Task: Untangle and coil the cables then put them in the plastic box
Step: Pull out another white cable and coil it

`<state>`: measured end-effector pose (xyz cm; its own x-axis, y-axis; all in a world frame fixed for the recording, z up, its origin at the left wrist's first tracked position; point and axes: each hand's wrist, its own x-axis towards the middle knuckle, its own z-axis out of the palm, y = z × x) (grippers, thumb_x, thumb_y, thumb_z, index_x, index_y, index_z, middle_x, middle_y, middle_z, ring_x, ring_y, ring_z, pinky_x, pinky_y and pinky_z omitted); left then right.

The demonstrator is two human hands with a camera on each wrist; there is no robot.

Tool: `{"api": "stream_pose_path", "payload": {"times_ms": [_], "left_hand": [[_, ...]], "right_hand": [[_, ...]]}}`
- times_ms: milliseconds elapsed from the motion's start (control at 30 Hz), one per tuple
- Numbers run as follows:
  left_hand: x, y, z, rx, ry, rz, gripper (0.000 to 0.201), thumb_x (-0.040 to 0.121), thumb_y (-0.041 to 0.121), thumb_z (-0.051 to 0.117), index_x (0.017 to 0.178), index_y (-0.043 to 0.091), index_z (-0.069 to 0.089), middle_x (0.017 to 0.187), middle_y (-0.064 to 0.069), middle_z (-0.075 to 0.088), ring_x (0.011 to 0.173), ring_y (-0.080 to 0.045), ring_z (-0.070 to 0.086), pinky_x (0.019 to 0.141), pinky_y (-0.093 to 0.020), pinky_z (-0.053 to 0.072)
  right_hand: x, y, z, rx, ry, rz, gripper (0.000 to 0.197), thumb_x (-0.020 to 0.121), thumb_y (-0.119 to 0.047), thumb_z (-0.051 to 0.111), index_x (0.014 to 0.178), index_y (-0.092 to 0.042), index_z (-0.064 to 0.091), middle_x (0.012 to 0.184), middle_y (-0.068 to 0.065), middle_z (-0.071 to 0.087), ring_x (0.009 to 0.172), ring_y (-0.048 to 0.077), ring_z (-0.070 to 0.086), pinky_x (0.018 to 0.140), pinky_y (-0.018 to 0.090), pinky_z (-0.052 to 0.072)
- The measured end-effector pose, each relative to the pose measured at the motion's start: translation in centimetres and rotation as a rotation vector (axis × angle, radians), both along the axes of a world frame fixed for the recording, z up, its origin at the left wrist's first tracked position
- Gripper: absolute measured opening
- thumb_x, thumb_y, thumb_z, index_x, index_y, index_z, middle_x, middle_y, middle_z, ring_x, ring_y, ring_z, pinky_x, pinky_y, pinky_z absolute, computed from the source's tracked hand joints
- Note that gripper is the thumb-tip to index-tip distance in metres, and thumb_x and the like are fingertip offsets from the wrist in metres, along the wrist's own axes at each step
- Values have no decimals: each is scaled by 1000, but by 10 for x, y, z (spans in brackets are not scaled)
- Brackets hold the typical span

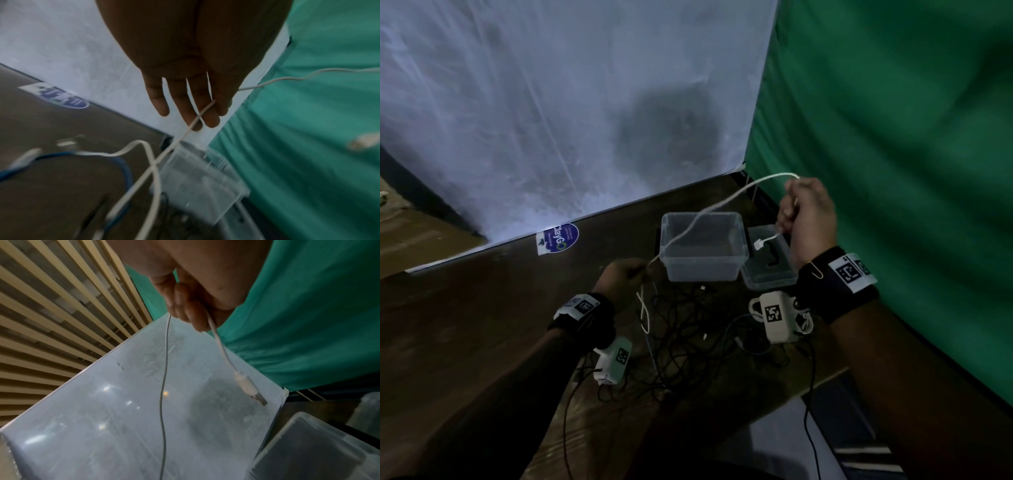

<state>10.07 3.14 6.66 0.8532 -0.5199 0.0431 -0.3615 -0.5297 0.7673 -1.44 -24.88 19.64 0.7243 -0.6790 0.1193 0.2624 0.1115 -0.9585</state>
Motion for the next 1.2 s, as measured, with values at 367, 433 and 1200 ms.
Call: {"api": "stream_pose_path", "payload": {"times_ms": [367, 433, 1200], "left_hand": [[-64, -67, 103, -318, 198, -249, 38, 93, 47, 50, 104, 13, 65, 100, -9, 70, 97, -25, 66, 87, -35, 53], [-80, -76, 116, -402, 435, -297, 30, 100, 28, 44, 109, 7, 63, 88, -8, 69, 86, -25, 68, 79, -29, 56], [-62, -92, 138, -1061, 900, -338, 20, 99, 4, 36, 102, 7, 56, 93, -8, 66, 91, -22, 66, 91, -38, 52]], "right_hand": [[-26, 39, 4, -178, 87, 505, 29, 97, -6, 41, 117, -3, 61, 108, 12, 74, 106, 23, 68, 96, 33, 51], [-26, 38, -3, -448, 118, 507, 26, 97, -13, 43, 117, -13, 61, 110, 6, 73, 108, 20, 67, 100, 36, 50], [-58, 62, -73, -857, 297, 351, 44, 100, -47, 41, 126, -20, 63, 116, 7, 70, 105, 18, 66, 91, 36, 56]]}}
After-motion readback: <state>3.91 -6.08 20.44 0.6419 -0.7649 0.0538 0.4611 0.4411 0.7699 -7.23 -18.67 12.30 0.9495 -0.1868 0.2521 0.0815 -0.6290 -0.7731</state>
